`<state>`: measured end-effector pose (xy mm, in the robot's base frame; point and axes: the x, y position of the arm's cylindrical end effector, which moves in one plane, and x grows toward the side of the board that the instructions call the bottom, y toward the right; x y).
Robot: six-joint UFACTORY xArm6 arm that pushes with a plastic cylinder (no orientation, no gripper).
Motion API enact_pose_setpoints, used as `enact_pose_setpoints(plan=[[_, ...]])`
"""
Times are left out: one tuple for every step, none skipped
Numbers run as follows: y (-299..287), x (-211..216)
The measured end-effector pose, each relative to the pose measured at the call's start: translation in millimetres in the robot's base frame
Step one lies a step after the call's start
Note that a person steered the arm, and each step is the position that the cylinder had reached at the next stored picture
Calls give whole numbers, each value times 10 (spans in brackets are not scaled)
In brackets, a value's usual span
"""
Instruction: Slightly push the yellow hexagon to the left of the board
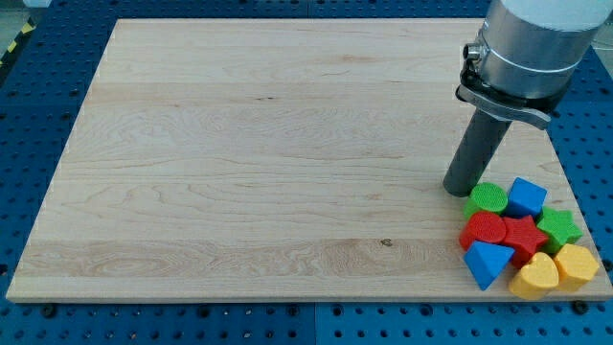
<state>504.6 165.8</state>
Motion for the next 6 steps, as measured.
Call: enact_pose_setpoints(plan=[[125, -402], [810, -553], [1458, -152], [1724, 617], [1777, 917], [1676, 1120]])
